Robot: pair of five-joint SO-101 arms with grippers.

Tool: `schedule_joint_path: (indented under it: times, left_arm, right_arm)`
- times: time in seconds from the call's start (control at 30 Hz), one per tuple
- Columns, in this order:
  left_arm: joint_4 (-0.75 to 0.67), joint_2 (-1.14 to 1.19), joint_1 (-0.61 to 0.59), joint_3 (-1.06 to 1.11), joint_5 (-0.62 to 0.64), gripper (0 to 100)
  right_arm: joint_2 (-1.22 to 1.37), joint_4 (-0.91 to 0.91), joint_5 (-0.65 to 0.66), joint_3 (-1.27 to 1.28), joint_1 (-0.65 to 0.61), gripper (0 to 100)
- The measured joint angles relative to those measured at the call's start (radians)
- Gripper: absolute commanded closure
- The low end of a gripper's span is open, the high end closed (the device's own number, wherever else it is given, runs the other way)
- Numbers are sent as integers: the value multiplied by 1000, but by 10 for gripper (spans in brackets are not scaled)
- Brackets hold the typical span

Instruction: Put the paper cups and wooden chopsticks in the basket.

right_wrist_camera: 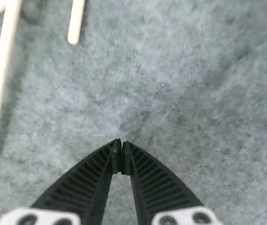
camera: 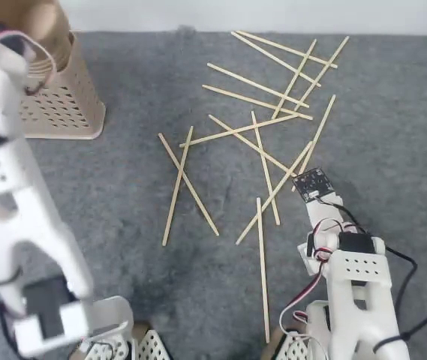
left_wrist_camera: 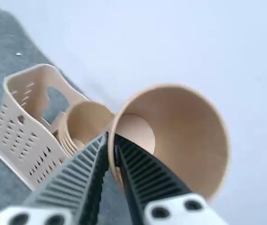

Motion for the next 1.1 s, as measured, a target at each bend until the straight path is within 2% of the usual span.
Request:
schedule_joint_path:
  times: [0.23, 0.53, 0.8, 1.0, 1.1]
  left_arm:
    - [80, 315, -40, -333, 3, 988]
    - [397, 557, -61, -816, 3, 988]
    - [402, 658, -69, -872, -15, 976]
    - [353, 686, -71, -872, -115, 815]
    - [347, 686, -71, -885, -124, 802]
  right_arm:
    - [0, 0, 0, 0, 0, 990]
    - [0, 0, 0, 0, 0, 990]
    - [0, 0, 0, 0, 0, 990]
    - [0, 0, 0, 0, 0, 990]
    - [0, 0, 0, 0, 0, 990]
